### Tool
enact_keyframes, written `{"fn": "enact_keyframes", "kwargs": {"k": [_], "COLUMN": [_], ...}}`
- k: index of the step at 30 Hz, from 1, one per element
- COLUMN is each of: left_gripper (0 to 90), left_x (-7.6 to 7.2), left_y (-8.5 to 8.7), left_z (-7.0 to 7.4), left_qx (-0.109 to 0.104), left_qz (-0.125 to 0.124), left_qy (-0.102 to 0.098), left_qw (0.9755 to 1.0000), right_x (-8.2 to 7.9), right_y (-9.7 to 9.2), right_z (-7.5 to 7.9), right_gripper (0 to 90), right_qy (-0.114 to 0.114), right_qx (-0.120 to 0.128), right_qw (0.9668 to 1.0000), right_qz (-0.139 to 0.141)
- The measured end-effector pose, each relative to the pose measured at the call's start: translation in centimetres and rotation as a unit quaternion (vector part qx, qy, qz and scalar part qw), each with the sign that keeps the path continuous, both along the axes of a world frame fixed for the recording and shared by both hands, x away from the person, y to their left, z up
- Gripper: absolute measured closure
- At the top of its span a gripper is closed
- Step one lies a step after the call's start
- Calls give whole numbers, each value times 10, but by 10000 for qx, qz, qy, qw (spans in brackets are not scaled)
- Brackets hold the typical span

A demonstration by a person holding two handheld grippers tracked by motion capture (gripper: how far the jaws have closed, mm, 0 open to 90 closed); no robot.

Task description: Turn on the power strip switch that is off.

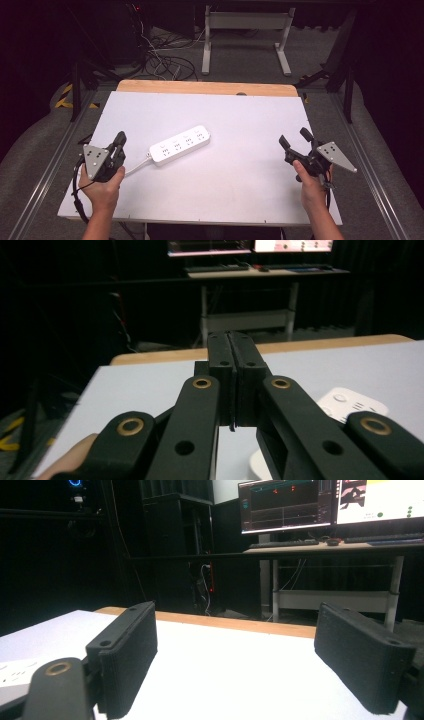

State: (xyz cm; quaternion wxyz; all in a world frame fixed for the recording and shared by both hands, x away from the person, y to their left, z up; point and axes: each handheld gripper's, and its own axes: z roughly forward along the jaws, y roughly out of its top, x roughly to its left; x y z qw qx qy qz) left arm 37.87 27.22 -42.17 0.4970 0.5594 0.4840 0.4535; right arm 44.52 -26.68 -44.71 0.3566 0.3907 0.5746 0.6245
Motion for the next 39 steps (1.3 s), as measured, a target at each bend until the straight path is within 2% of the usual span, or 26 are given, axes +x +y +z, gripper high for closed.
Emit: {"fn": "enact_keyframes", "kwargs": {"k": [3, 7, 8, 9, 17, 20, 22, 23, 24, 26, 28, 31, 39], "left_gripper": [888, 883, 882, 881, 869, 837, 746, 650, 515, 338, 167, 114, 67], "left_x": [1, 4, 5, 5, 7, 9, 15, 15, 21, 22, 24, 25, 27], "left_y": [7, 13, 15, 17, 16, 16, 15, 15, 14, 12, 10, 7, 8], "left_z": [-3, -7, -8, -8, -8, -10, -14, -14, -17, -18, -20, -20, -21], "left_qx": [-41, -84, -187, -201, -163, -167, -169, -169, -249, -271, -119, -98, -15], "left_qz": [177, 297, 328, 343, 320, 198, 120, 120, 187, 270, 291, 341, 457], "left_qy": [-52, -35, -22, -14, 5, 38, -97, -97, -209, -274, -471, -494, -490], "left_qw": [9998, 9995, 9993, 9992, 9994, 9997, 9997, 9997, 9993, 9989, 9984, 9981, 9978], "right_x": [1, 2, 2, 2, 1, 2, 2, 2, 2, 2, 2, 2, 1], "right_y": [0, 2, 3, 3, 5, 5, 6, 6, 6, 5, 4, 4, 3], "right_z": [-1, -2, -2, -2, -3, -4, -4, -4, -4, -4, -3, -3, -3], "right_gripper": [178, 178, 178, 178, 178, 178, 178, 178, 178, 178, 178, 178, 179], "right_qy": [15, 28, 37, 40, 46, 55, 57, 54, 54, 65, 41, 45, 47], "right_qx": [-16, -43, -59, -76, -137, -137, -152, -170, -163, -139, -140, -128, -122], "right_qw": [10000, 10000, 10000, 9999, 9999, 9999, 9998, 9998, 9998, 9999, 9999, 9999, 9999], "right_qz": [14, 43, 52, 56, 59, 54, 65, 66, 64, 56, 51, 46, 23]}}
